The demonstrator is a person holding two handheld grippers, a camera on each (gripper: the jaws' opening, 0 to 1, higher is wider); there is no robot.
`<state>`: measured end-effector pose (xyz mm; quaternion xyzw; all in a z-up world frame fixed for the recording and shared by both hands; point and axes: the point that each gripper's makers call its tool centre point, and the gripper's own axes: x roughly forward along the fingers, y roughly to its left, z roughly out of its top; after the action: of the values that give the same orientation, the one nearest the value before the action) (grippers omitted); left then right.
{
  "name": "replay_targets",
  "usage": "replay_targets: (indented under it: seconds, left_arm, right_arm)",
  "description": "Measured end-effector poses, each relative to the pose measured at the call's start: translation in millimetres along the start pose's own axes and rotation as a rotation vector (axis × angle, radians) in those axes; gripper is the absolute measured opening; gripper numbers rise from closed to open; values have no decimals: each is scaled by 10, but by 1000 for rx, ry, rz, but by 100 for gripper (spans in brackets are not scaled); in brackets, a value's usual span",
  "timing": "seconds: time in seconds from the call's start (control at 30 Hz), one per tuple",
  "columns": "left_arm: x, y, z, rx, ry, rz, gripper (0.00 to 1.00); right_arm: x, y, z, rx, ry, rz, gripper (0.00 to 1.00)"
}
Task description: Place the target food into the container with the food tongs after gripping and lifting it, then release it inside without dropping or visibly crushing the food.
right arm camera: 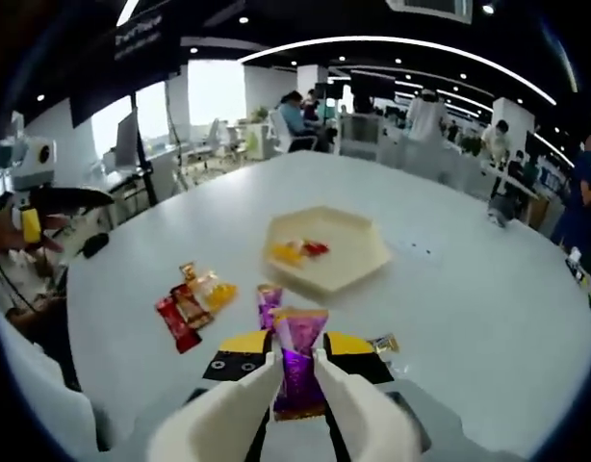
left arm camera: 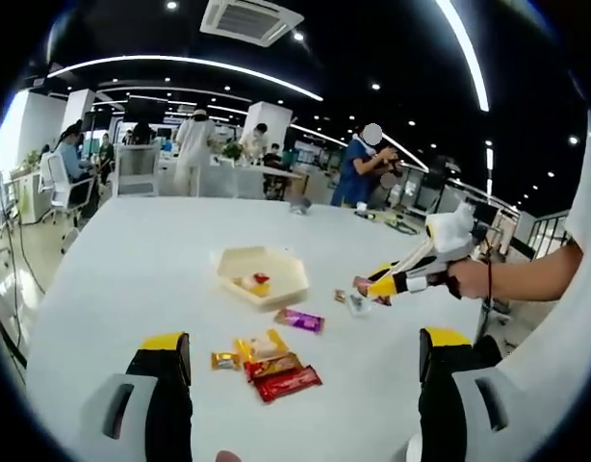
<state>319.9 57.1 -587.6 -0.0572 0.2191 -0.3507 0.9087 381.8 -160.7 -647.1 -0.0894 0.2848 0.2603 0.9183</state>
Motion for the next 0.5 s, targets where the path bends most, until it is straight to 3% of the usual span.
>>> replay_targets:
  seconds: [0.2, 0.5]
  left_arm:
    - [34, -57, 21, 22, 8, -47, 99]
    - [167, -158, -38, 31, 30, -109, 99]
  right_arm:
    - [-167, -36, 8, 59, -34, -49, 20]
    - [-424, -49, 21, 81, -72, -108, 20]
